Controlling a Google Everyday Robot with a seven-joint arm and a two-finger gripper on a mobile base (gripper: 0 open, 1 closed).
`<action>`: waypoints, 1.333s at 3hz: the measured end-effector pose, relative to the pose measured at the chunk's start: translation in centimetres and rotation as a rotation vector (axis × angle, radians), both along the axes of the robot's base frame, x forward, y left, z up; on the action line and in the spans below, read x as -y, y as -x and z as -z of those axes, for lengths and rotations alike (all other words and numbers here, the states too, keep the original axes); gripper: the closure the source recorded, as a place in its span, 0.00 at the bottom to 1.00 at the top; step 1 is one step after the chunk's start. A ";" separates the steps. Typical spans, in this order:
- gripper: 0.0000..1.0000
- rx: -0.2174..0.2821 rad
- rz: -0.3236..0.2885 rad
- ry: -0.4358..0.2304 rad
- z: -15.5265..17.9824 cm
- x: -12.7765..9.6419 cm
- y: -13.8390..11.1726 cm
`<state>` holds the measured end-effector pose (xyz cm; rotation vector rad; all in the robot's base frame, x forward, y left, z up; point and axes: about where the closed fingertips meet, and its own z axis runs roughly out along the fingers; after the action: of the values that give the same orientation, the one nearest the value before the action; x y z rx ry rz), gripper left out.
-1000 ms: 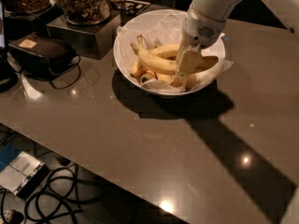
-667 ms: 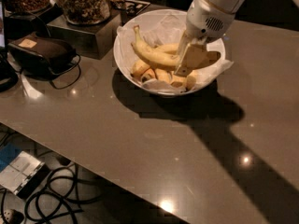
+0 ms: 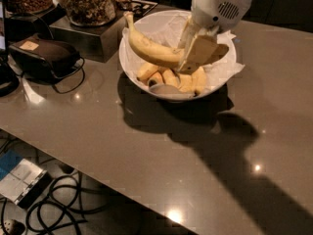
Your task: Pick banana from white bowl
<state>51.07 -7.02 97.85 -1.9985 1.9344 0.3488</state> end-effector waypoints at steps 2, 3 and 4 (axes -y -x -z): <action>1.00 0.066 0.012 -0.005 -1.5 -0.2 0.7; 1.00 0.064 -0.026 -0.013 -1.8 -1.8 2.4; 1.00 0.048 -0.098 -0.010 -1.8 -4.3 4.2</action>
Offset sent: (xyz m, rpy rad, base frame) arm -0.0082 -0.0003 0.0120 -0.0016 -0.0479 -0.0085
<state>46.86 -2.70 99.66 -2.0807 1.8067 0.3307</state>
